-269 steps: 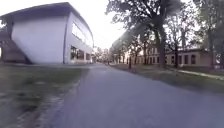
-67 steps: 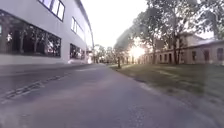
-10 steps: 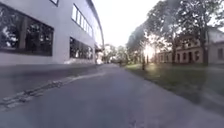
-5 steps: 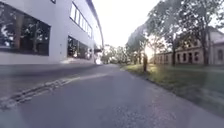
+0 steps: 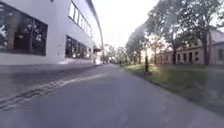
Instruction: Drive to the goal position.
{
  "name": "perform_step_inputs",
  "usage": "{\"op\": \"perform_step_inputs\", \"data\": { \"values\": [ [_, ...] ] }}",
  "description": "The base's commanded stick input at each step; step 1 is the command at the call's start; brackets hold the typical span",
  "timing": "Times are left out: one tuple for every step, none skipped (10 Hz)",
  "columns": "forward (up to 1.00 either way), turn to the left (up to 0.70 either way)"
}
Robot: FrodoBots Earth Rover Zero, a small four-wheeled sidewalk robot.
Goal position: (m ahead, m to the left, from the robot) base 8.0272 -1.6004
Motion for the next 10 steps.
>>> {"op": "perform_step_inputs", "data": {
  "values": [
    [0.70, 0.00],
    [0.70, 0.00],
    [0.70, 0.00],
    [0.70, 0.00],
    [0.70, 0.00],
    [0.70, 0.00],
    [0.70, 0.00],
    [0.70, 0.00],
    [0.70, 0.00],
    [0.70, 0.00]
  ]
}}
